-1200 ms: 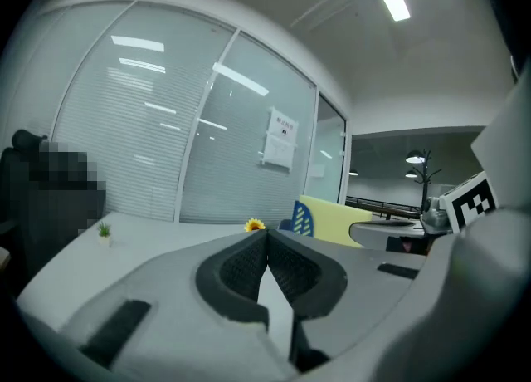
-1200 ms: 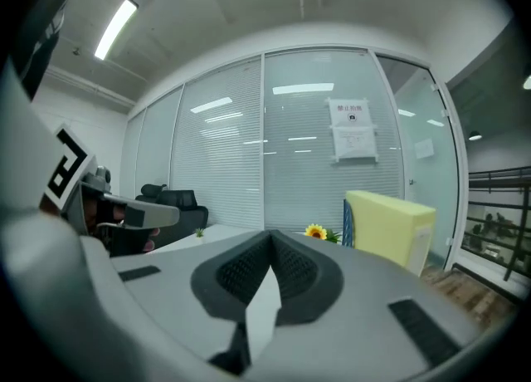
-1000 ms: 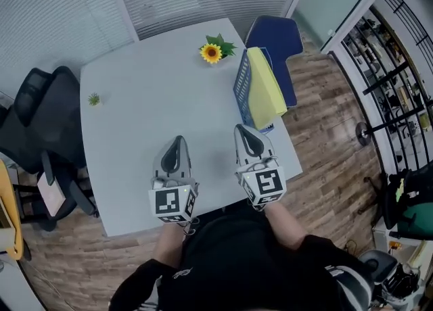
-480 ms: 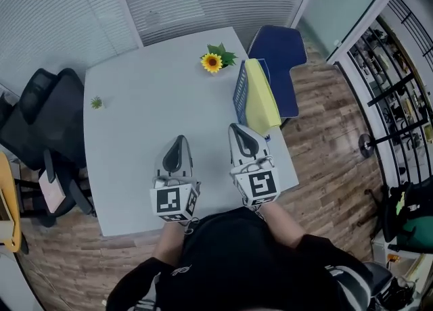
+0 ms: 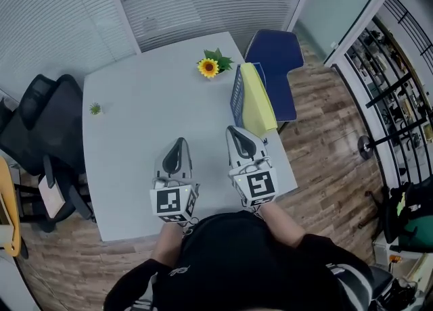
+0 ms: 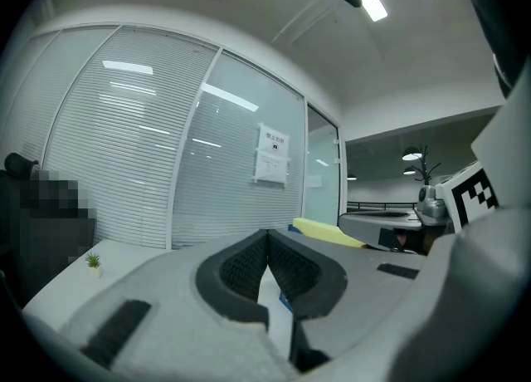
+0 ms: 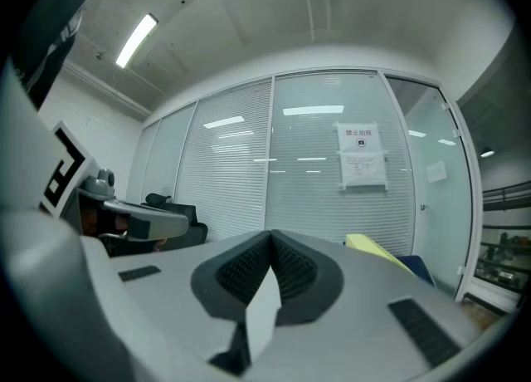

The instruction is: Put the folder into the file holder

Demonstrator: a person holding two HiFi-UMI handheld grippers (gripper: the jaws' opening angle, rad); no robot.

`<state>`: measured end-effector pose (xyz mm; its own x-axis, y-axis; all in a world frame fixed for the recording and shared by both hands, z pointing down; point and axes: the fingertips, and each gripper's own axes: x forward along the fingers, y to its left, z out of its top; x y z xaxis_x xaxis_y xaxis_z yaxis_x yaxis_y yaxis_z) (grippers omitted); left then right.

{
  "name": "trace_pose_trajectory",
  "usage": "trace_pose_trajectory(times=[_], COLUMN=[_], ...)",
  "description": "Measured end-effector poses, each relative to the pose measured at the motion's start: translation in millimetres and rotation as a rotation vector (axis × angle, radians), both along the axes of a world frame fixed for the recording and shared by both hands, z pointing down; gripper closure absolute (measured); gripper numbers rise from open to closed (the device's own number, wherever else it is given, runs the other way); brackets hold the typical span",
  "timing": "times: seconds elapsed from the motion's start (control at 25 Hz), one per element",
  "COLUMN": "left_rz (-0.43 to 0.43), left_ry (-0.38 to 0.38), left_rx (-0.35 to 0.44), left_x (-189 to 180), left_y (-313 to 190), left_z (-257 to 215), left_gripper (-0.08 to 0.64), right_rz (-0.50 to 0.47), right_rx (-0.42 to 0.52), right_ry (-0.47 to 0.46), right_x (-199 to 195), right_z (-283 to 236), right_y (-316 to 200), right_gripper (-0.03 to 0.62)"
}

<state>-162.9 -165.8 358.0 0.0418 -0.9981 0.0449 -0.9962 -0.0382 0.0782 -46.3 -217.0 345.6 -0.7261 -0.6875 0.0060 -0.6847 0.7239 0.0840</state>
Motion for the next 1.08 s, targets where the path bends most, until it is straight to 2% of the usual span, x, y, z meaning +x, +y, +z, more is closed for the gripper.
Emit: trace_pose_trajectory(times=[0.4,0.56,1.08], left_rz=[0.001,0.010,0.031], left_ry=[-0.004,0.007,0.018], left_rx=[-0.009,-0.019,-0.019], left_x=[-1,2,10], left_y=[-6,-5,-10], left_z=[4,7,8], left_gripper=[0.554,0.554,0.554], right_rz=[-0.003,0.007,0.011], right_rx=[0.023,-0.003,0.005], right_ry=[-0.002,-0.004,-0.006], right_x=[3,9,17], right_z=[-7,-1,1], right_y=[-4,-4,-6], right_gripper=[0.589,0.589,0.589])
